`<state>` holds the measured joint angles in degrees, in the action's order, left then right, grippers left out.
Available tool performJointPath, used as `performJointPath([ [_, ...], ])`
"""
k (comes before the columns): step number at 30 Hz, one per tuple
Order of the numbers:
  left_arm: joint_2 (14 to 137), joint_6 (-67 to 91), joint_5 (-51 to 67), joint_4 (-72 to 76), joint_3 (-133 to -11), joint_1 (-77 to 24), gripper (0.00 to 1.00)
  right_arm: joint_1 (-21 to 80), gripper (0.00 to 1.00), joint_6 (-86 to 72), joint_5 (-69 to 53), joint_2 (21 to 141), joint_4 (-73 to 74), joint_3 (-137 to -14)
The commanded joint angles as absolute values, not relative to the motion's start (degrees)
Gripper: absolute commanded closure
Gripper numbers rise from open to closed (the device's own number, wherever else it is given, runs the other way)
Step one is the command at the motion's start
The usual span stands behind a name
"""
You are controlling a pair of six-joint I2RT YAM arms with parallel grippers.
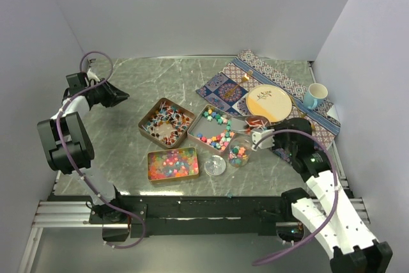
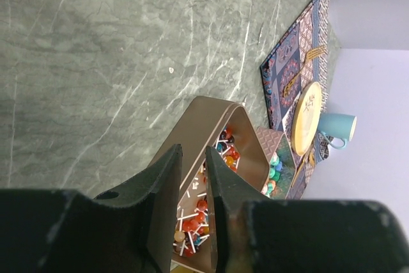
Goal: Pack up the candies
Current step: Place the fake candies in the packing bottle.
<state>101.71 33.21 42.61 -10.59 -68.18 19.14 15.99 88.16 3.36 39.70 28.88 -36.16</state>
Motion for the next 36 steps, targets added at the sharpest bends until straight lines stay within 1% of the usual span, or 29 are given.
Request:
performJointPath([
  [1,99.7,31.6,41.8,-9.3,-69.6,18.7,0.72,10.4,1.0,96.8,0.3,36.9,34.4,-36.8],
  [8,99.8,31.6,41.3,-8.0,-69.0,18.6,0.72,5.5,1.0,106.5,-1.0,36.7,38.0,-38.5],
  [13,99.7,32.0,41.3,-7.0,-68.6,18.6,0.72,4.3,1.0,112.0,-0.3,38.1,39.6,-40.5],
  [17,99.7,32.3,41.5,-6.6,-68.5,18.5,0.71,4.2,1.0,116.3,1.7,38.8,38.1,-40.4],
  [25,99.5,34.4,42.3,-4.1,-66.9,18.5,0.71,4.4,1.0,120.1,6.1,42.6,36.2,-42.2],
  [36,98.5,35.0,42.5,-2.7,-65.0,18.5,0.71,4.6,1.0,126.3,5.4,42.0,36.6,-42.3],
])
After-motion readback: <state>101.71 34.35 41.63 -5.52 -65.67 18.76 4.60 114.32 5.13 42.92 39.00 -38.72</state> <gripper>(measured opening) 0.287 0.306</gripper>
